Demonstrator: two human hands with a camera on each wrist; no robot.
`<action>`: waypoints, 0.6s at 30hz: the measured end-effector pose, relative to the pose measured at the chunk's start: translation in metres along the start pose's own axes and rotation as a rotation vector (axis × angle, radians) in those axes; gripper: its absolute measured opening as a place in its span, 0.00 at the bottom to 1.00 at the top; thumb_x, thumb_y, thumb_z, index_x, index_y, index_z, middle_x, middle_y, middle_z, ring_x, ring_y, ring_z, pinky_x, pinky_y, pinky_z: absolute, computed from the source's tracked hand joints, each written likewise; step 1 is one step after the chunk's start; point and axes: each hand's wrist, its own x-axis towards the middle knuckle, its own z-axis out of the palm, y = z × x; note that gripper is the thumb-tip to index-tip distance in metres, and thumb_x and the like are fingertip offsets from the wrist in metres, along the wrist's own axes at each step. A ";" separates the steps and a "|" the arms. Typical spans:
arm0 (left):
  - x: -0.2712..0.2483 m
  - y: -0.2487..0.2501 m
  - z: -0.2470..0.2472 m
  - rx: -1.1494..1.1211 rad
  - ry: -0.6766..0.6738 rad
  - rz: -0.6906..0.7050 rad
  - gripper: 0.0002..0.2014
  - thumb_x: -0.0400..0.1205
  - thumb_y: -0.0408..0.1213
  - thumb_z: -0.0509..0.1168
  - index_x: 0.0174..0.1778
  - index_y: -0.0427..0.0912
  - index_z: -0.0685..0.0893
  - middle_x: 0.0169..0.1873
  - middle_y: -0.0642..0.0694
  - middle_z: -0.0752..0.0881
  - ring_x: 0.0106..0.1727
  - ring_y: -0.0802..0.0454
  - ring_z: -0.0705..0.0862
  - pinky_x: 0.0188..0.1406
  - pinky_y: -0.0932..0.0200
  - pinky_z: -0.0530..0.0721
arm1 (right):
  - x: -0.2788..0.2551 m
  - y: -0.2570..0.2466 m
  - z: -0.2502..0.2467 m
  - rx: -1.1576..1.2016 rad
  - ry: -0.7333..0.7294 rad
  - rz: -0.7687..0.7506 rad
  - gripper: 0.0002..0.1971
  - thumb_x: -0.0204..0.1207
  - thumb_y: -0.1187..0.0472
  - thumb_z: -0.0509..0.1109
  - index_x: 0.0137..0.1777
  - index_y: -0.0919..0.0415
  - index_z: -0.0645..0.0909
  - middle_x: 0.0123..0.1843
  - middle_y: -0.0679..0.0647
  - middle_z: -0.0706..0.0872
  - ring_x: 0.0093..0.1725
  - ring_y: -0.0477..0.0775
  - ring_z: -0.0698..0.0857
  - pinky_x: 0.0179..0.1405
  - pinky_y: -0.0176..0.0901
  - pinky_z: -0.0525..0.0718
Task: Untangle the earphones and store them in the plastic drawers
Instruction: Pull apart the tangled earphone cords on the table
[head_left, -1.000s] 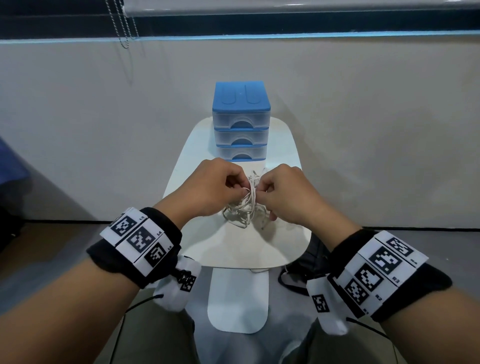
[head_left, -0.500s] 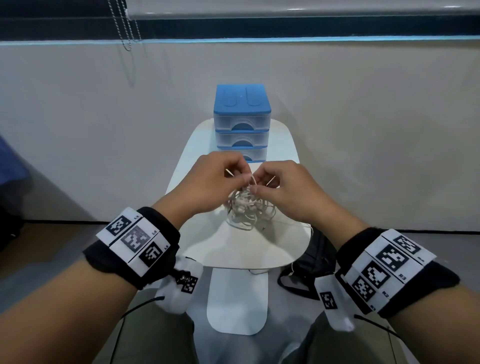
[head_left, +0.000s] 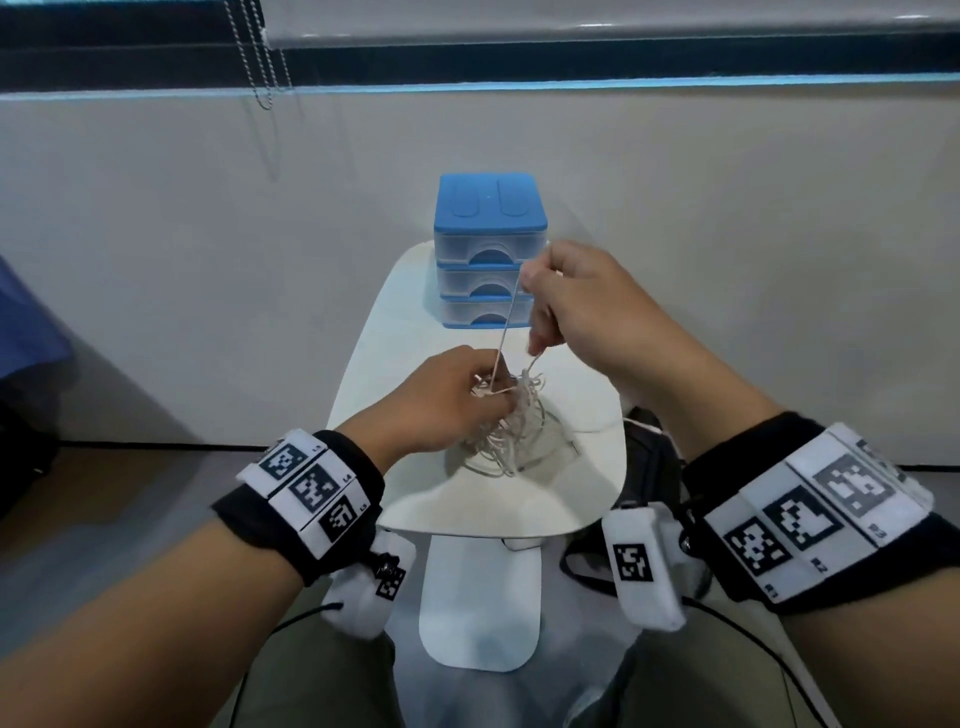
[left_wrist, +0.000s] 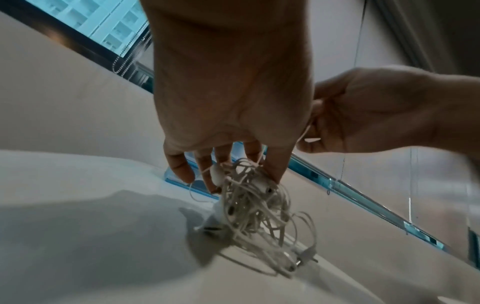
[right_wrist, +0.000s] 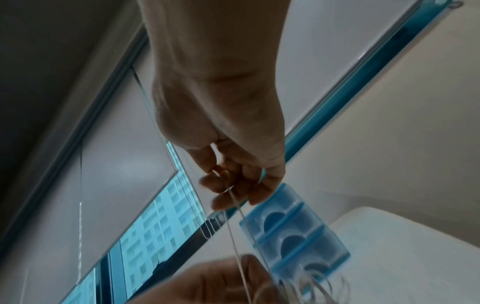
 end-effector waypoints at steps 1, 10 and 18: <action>0.001 -0.002 -0.002 0.034 0.018 0.013 0.07 0.83 0.42 0.74 0.47 0.42 0.86 0.51 0.48 0.87 0.50 0.54 0.84 0.53 0.61 0.81 | 0.000 -0.006 -0.005 -0.019 0.003 -0.020 0.10 0.87 0.55 0.65 0.43 0.57 0.79 0.24 0.44 0.79 0.29 0.50 0.79 0.40 0.54 0.80; 0.005 -0.002 -0.028 0.202 -0.035 -0.011 0.06 0.83 0.41 0.73 0.44 0.44 0.85 0.44 0.53 0.87 0.34 0.65 0.79 0.34 0.70 0.71 | 0.008 -0.022 -0.043 -0.608 0.171 -0.080 0.09 0.75 0.67 0.68 0.40 0.51 0.85 0.36 0.51 0.82 0.40 0.59 0.83 0.36 0.43 0.75; 0.016 0.009 -0.045 0.159 -0.139 -0.013 0.08 0.83 0.44 0.75 0.40 0.51 0.84 0.38 0.59 0.84 0.30 0.65 0.80 0.34 0.68 0.74 | 0.025 -0.025 -0.053 0.031 0.219 0.171 0.22 0.89 0.45 0.61 0.49 0.64 0.86 0.43 0.66 0.92 0.30 0.58 0.90 0.28 0.38 0.82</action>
